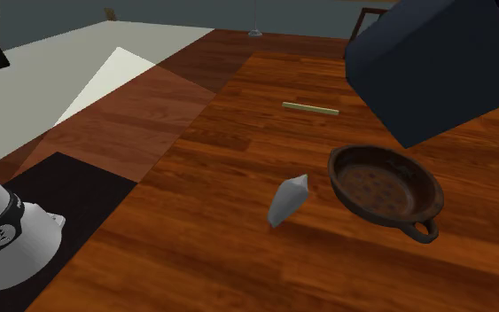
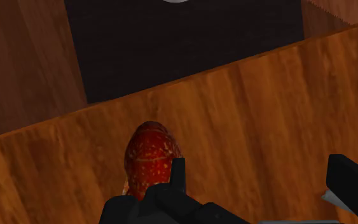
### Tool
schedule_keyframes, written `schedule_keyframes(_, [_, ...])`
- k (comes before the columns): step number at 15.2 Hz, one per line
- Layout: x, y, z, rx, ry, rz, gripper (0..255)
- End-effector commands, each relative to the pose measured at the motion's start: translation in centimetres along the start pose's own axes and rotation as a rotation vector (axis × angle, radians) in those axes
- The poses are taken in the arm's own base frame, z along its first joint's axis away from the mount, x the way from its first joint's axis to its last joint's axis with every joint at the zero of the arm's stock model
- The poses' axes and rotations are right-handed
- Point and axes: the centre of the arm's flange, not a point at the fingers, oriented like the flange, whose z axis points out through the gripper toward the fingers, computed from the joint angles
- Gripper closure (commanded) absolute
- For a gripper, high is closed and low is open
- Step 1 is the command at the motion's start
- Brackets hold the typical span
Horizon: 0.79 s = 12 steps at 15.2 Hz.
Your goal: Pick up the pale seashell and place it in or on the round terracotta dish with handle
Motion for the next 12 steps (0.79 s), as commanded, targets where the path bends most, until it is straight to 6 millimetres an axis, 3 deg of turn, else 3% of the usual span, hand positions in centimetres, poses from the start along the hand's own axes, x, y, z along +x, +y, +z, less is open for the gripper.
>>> schedule_keyframes(1, [0.0,0.0,0.0,0.000,0.000,0.000,0])
schedule_keyframes(12, [9.8,-10.2,6.6,-0.106,-0.023,-0.308,0])
